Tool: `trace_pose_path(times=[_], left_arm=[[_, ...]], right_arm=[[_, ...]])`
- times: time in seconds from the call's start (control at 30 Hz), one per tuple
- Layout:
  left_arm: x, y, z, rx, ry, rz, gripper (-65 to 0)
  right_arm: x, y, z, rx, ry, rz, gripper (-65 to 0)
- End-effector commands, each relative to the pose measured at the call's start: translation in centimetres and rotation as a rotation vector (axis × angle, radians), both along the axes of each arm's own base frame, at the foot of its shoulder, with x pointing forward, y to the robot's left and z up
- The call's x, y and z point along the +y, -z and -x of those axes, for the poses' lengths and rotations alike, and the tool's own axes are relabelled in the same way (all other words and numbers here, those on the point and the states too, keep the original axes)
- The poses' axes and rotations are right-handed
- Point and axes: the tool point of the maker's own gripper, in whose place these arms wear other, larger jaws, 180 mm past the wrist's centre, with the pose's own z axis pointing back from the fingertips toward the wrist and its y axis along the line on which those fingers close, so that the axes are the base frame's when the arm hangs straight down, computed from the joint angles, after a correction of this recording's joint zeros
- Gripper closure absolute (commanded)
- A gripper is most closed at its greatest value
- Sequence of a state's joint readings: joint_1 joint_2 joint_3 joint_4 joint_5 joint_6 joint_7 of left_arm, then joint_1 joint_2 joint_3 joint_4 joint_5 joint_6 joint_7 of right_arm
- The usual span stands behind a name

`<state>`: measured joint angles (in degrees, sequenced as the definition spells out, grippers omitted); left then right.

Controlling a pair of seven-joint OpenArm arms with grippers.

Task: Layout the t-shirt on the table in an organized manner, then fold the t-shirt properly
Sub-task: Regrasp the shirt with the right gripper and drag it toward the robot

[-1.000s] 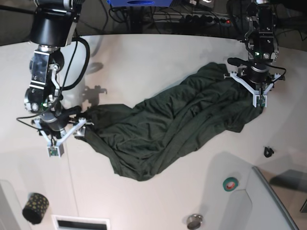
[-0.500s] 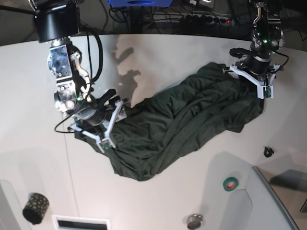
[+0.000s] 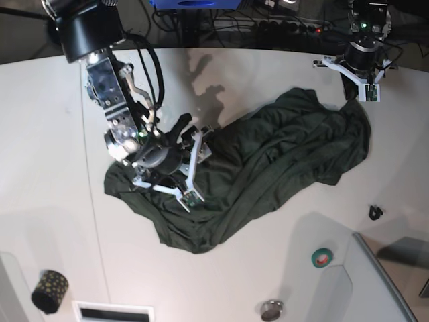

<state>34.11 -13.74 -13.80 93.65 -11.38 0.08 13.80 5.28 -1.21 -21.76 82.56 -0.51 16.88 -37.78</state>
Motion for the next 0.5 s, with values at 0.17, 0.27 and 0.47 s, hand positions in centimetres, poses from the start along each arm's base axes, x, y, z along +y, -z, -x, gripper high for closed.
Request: trace_pose_path(times=[0.17,0.27,0.47], left_arm=[[-0.1,-0.9,-0.4,-0.041,0.009,-0.006,0.0],[-0.4,-1.0,0.1,-0.039,0.008,-0.002,0.0],[4.6,-2.2,2.6,-0.065,-0.202,-0.045,0.0]], right_arm=[[3.7,-2.3,-5.2,-0.034,-0.024,-0.046,-39.6],[4.9,-1.6,-6.2,0.008,-0.037,-0.042,-39.6],[7.0,-0.5,-6.0,0.186,0.000,-0.240,-39.5]])
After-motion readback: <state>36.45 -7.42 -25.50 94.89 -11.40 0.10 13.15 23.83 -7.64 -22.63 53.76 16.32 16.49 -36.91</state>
